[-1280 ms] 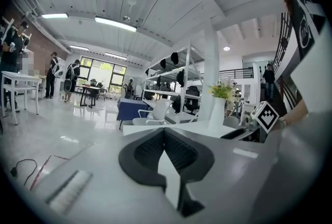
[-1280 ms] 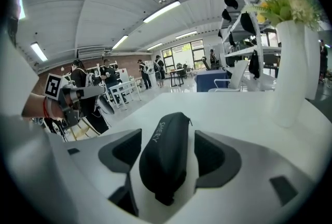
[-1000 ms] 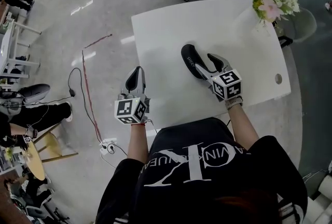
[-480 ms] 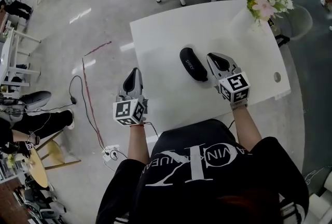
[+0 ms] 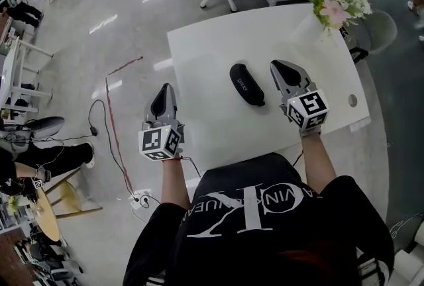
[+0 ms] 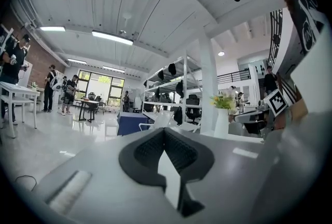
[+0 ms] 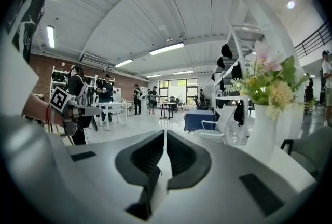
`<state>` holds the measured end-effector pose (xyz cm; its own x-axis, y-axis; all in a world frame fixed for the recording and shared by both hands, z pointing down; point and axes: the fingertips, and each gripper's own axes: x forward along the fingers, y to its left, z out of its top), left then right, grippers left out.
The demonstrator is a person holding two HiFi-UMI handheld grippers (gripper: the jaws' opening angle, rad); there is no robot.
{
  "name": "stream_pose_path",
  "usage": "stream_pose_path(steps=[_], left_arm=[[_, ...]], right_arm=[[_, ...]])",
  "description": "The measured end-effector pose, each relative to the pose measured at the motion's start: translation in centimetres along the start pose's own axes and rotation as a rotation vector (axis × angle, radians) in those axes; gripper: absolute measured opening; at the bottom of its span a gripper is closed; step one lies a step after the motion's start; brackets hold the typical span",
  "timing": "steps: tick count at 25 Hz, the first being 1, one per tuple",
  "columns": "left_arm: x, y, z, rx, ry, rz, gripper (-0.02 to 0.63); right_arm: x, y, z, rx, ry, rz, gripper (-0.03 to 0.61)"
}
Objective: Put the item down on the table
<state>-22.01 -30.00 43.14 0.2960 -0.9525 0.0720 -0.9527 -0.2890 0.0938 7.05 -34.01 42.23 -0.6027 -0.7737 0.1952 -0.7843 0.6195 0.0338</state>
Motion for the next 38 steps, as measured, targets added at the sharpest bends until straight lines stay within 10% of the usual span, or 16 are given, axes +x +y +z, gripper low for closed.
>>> stream_pose_path(steps=[38], left_arm=[[0.9, 0.0, 5.2, 0.01, -0.112, 0.008, 0.011]], right_arm=[[-0.6, -1.0, 5.9, -0.025, -0.171, -0.016, 0.023]])
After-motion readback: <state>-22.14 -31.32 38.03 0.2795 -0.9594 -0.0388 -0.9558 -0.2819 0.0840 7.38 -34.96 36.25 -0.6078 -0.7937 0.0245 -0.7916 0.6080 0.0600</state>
